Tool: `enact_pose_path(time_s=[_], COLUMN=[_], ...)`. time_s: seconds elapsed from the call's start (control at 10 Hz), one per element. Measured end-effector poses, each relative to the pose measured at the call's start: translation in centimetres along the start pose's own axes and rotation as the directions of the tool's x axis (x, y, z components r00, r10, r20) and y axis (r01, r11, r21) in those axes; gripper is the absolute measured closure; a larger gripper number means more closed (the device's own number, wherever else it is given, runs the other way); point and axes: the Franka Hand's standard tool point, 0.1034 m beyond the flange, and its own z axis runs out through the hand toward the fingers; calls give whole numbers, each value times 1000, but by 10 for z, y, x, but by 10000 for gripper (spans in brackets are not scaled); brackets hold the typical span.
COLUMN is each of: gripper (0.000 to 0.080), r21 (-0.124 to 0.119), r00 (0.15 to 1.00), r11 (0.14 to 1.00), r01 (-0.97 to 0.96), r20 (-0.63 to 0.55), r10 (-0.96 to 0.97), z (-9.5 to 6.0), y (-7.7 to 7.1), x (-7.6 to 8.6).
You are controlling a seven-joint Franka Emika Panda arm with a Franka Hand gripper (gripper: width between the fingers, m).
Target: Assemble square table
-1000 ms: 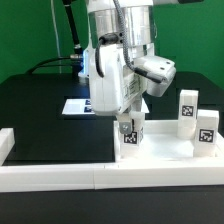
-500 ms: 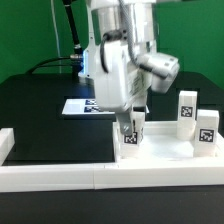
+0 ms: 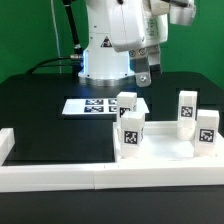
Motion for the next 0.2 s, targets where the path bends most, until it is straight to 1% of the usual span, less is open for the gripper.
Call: enact_pose_path(time_s=[0.2], gripper=[150], r21=[-1], r00=[1000], r11=[1000], r01=[0], r20=[-1], r10=[0], z=[1], y=[0], x=[0])
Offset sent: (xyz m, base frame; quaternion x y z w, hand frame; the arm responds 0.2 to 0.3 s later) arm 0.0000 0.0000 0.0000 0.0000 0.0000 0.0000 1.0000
